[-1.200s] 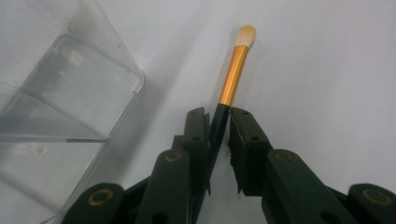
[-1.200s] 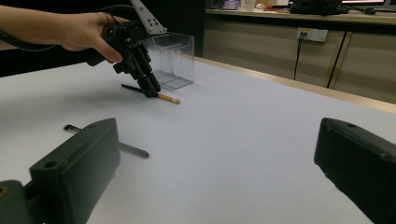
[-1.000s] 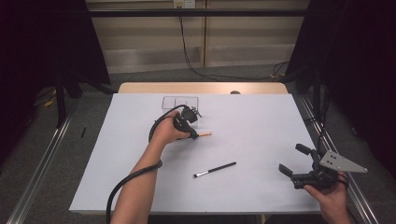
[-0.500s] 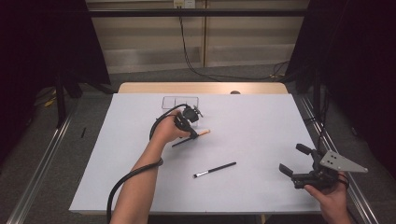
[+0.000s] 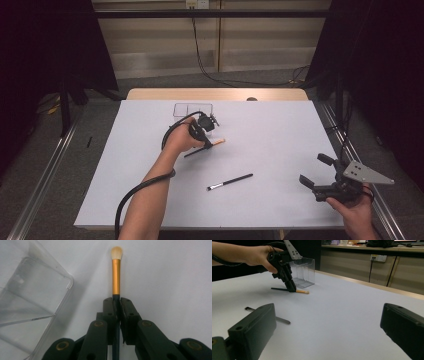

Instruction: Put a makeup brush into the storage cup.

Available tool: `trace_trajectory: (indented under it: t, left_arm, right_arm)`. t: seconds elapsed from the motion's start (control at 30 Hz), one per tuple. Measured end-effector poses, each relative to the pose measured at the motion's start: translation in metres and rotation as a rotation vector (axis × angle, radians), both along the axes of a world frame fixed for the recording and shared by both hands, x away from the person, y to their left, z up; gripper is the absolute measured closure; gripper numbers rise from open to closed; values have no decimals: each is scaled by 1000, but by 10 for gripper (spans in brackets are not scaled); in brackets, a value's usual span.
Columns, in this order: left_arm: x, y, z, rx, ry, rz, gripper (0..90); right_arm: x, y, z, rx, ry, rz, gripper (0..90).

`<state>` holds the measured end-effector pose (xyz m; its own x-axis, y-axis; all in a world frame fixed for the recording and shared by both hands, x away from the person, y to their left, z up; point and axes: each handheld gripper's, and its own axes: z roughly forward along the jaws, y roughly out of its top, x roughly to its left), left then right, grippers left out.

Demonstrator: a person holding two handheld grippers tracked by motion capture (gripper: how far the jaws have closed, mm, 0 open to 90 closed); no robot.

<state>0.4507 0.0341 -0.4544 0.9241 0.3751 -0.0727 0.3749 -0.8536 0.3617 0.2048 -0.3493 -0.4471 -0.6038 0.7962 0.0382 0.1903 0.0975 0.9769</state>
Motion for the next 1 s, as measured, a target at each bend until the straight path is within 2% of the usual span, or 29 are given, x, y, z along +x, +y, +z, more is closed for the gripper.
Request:
trace_trajectory:
  t: [0.03,0.17,0.37,0.6,0.7,0.83,1.0]
  left_arm:
    - [0,1,0,-9,-2,0,836]
    - [-1,4,2,-90,1,21,836]
    - [-1,12,9,-210,-17,84,836]
    - [-3,17,18,-333,-70,133,836]
    - [-4,19,20,-379,-93,147,836]
    - [-5,21,22,-416,-108,157,836]
    - [-7,23,25,-486,-124,181,836]
  right_arm:
    - [0,0,0,-2,0,0,0]
    - [0,0,0,1,1,-1,0]
    - [-1,-1,0,1,1,0,0]
    - [-1,-1,0,0,1,-2,0]
    - [-1,0,0,-1,0,-2,0]
    - [-1,0,0,-2,-2,-2,0]
    - [-1,0,0,-1,-1,-2,0]
